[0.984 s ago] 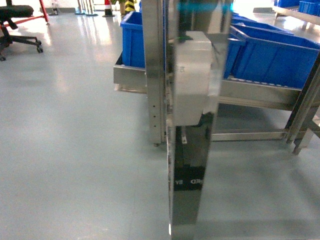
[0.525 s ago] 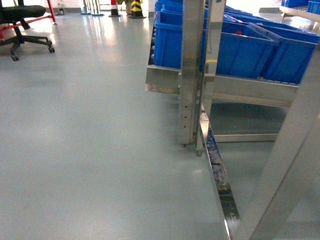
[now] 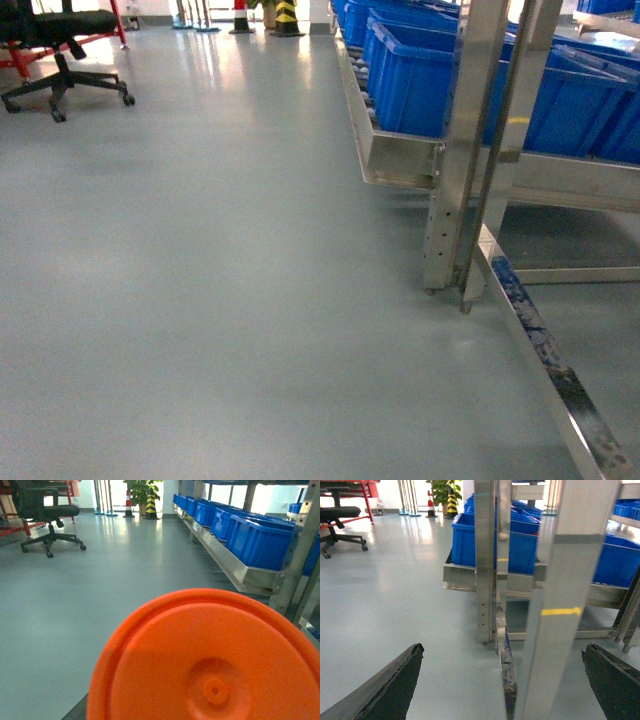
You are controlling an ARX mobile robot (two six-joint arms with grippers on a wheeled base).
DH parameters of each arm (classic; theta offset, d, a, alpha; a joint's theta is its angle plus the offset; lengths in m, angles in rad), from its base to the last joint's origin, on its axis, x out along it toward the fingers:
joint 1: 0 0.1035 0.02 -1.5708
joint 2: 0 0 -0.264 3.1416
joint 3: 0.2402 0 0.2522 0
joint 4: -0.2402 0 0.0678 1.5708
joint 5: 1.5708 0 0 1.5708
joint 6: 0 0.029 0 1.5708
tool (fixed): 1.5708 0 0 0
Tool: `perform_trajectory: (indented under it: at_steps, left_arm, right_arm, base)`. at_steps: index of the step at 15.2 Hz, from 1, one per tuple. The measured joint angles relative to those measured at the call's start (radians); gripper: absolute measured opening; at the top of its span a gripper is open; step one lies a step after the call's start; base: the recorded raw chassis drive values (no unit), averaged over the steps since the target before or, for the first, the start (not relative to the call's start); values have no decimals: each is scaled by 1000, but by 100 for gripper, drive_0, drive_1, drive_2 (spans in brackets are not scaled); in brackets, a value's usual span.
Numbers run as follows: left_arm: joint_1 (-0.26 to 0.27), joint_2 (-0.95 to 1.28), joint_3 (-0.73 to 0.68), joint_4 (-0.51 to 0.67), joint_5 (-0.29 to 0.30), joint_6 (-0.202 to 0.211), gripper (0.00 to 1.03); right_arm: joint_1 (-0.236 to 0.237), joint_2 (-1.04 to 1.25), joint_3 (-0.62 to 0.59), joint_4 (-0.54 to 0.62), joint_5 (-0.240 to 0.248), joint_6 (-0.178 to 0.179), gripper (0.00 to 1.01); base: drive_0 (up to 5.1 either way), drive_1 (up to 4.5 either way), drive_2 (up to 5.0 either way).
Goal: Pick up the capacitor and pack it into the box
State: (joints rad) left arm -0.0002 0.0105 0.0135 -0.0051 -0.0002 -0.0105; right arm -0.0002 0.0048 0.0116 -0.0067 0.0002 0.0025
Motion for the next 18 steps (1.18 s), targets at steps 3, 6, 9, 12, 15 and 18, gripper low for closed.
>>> perform_trajectory:
  at_steps: [3,6,9,12,15,18]
  left_arm:
    - [0,0,0,-1,-1,0,43]
    - [0,0,0,-1,0,0,43]
    - [0,0,0,-2,0,0,43]
    - [0,0,0,-1,0,0,43]
    - [0,0,0,0,0,0,43]
    - [0,0,0,-2,0,0,43]
  right_arm:
    - [0,0,0,7,-1,0,98]
    - [0,0,0,2,0,0,98]
    - [0,0,0,3,0,0,98]
    - [0,0,0,0,0,0,98]
    - [0,0,0,3,0,0,98]
    - [0,0,0,3,0,0,98]
  base:
    - [-507,239,239]
    - [-507,238,238]
    - [-495,250,250]
    - [-506,239,239]
    - [-507,239,239]
    - [-510,235,235]
